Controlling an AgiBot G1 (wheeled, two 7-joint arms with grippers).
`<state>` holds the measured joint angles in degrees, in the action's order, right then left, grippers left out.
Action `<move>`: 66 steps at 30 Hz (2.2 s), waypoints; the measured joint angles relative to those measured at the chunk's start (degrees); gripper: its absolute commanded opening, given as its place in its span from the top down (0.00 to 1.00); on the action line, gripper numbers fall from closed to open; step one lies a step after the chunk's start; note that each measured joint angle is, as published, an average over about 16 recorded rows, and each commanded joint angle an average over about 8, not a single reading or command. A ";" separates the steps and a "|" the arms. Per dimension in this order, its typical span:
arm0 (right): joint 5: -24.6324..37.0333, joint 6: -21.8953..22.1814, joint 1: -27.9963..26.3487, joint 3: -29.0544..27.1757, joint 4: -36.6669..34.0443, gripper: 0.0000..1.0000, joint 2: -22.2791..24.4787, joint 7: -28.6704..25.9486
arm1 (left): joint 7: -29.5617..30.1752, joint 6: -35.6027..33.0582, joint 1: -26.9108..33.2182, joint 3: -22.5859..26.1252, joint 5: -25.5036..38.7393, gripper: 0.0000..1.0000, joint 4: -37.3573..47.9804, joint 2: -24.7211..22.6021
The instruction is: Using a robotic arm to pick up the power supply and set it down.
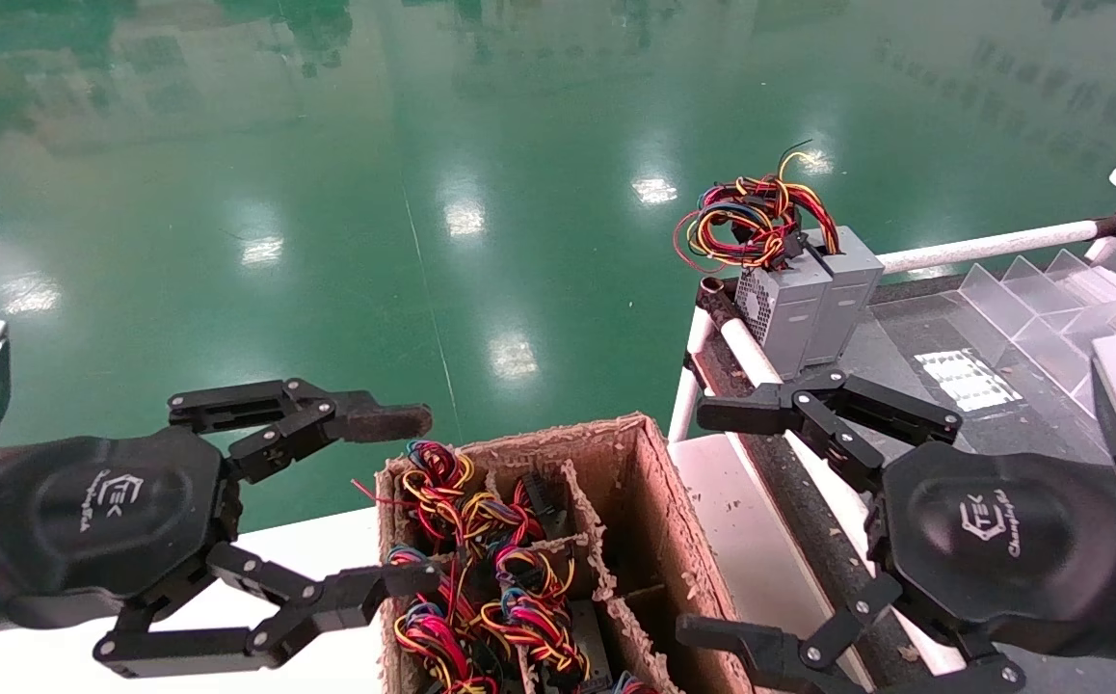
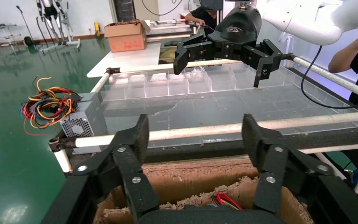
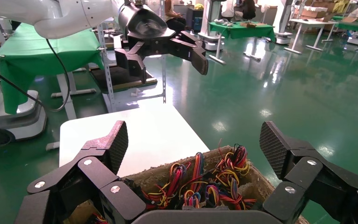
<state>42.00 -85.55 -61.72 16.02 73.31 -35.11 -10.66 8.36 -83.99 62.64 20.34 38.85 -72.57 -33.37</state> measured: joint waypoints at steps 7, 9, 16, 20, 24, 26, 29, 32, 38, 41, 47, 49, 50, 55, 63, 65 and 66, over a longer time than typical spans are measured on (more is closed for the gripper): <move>0.00 0.00 0.00 0.00 0.00 0.00 0.00 0.00 | 0.00 0.00 0.00 0.00 0.00 1.00 0.00 0.00; 0.00 0.00 0.00 0.00 0.00 0.00 0.00 0.00 | 0.00 0.00 0.00 0.00 0.00 1.00 0.00 0.00; 0.00 0.00 0.00 0.00 0.00 0.00 0.00 0.00 | 0.00 0.00 0.00 0.00 0.00 1.00 0.00 0.00; 0.00 0.00 0.00 0.00 0.00 0.00 0.00 0.00 | 0.00 0.00 0.00 0.00 0.00 1.00 0.00 0.00; 0.02 0.00 0.02 0.01 0.00 0.00 0.01 -0.01 | 0.00 0.00 0.00 0.00 0.00 1.00 0.00 0.00; 0.18 0.06 0.03 0.07 -0.03 0.00 0.03 -0.01 | 0.00 0.00 0.00 0.00 0.00 0.86 0.00 0.00; 0.79 0.39 0.03 0.25 -0.17 0.00 0.09 -0.05 | 0.00 0.00 0.00 0.00 0.00 0.48 0.00 0.00; 1.84 0.93 0.03 0.61 -0.31 0.00 0.18 -0.26 | 0.00 0.00 0.00 0.00 0.00 0.11 0.00 0.00; 6.10 1.51 -0.52 2.64 -0.05 0.00 0.35 -1.46 | -0.01 -0.01 0.01 0.01 0.00 0.00 0.01 0.00; 9.24 1.05 -1.29 4.36 0.37 0.00 0.27 -2.25 | -0.01 -0.01 0.01 0.01 0.00 0.00 0.01 0.00; 16.06 -1.02 -3.34 8.74 1.54 0.00 -0.47 -3.39 | -0.01 -0.01 0.01 0.02 -0.01 0.00 0.01 0.00; 18.12 -1.81 -4.08 10.24 1.87 0.07 -0.88 -3.53 | -0.01 -0.01 0.01 0.02 -0.01 0.00 0.02 0.00; 19.06 -2.17 -4.43 10.96 1.98 0.18 -1.12 -3.55 | -0.01 -0.01 0.01 0.02 -0.01 0.00 0.02 0.00; 22.83 -2.68 -5.62 13.77 2.00 0.80 -2.48 -3.06 | -0.01 -0.01 0.01 0.02 -0.01 0.00 0.02 0.00; 26.21 -0.35 -5.64 16.15 1.66 1.00 -5.05 -2.50 | -0.02 -0.01 0.01 0.03 -0.01 0.00 0.02 0.00; 26.87 0.41 -5.47 16.49 1.69 1.00 -5.70 -2.48 | -0.02 0.00 0.01 0.03 -0.01 0.00 0.02 0.00; 27.19 0.78 -5.37 16.64 1.74 1.00 -6.00 -2.48 | -0.02 0.00 0.01 0.03 -0.01 0.00 0.02 0.00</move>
<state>69.19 -84.76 -67.09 32.66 75.05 -41.11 -13.14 8.34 -84.00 62.65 20.37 38.84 -72.56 -33.37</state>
